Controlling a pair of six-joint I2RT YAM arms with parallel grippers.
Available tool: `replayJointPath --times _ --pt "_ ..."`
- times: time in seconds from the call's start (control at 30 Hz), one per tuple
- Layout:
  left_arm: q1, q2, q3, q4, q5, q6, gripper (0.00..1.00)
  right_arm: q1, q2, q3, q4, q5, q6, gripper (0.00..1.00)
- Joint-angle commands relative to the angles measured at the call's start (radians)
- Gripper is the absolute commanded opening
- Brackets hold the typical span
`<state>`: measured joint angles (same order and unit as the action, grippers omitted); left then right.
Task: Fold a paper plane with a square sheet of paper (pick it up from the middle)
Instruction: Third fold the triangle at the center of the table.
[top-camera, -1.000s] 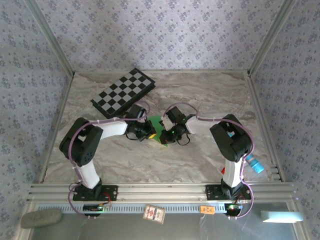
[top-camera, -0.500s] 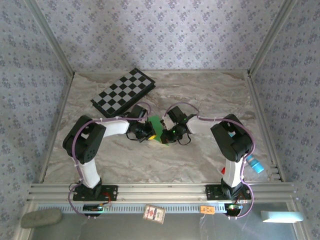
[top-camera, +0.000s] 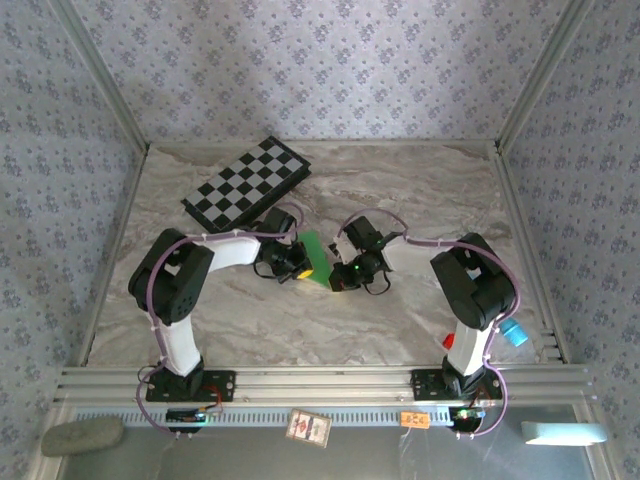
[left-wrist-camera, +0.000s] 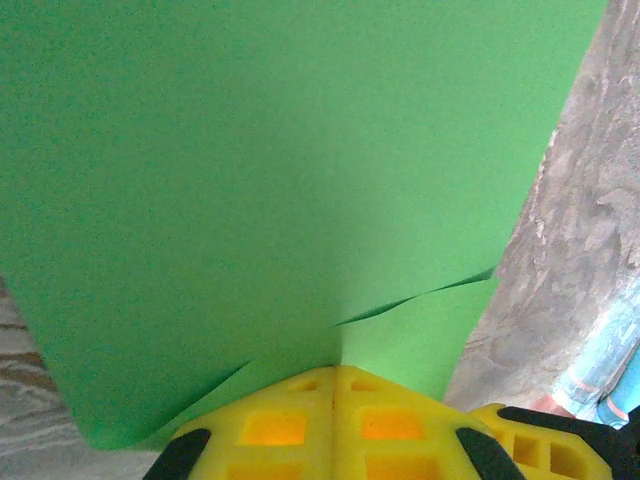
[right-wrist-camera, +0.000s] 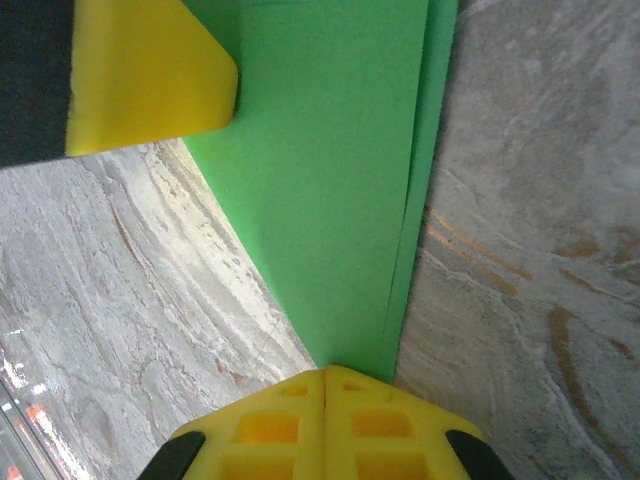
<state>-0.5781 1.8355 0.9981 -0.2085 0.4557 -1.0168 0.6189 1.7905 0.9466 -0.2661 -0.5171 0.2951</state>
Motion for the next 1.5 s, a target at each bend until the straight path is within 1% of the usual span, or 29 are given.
replayJointPath --times 0.0,0.1,0.2,0.57,0.7,0.83,1.0,1.1,1.3,1.47 --pt "0.006 0.047 0.008 -0.065 -0.050 0.029 0.03 -0.015 -0.029 -0.012 -0.045 0.013 0.010 0.05" --pt "0.006 0.046 0.023 -0.070 -0.045 0.037 0.04 -0.018 -0.098 0.004 0.017 -0.016 0.039 0.06" --pt "0.006 0.049 0.033 -0.066 -0.039 0.046 0.04 -0.012 -0.115 0.024 0.048 -0.016 0.049 0.07" --pt "0.006 0.053 0.070 -0.075 -0.018 0.096 0.04 0.008 0.059 0.132 0.020 0.031 0.046 0.04" --pt "0.006 0.036 0.076 -0.062 -0.013 0.112 0.04 0.010 0.084 0.129 0.012 0.054 0.042 0.04" --pt "0.006 0.005 0.067 0.000 0.009 0.116 0.06 0.010 0.111 0.127 -0.005 0.076 0.044 0.03" --pt "-0.001 -0.052 0.004 0.089 0.014 0.118 0.10 0.010 0.132 0.131 -0.043 0.107 0.052 0.02" --pt "-0.017 -0.064 -0.023 0.118 0.017 0.113 0.10 0.009 0.135 0.131 -0.051 0.110 0.060 0.01" --pt "-0.047 -0.033 -0.032 0.127 0.011 0.087 0.08 0.010 0.145 0.138 -0.064 0.111 0.075 0.01" --pt "-0.052 -0.003 -0.017 0.085 -0.018 0.087 0.07 0.009 0.147 0.137 -0.066 0.112 0.079 0.01"
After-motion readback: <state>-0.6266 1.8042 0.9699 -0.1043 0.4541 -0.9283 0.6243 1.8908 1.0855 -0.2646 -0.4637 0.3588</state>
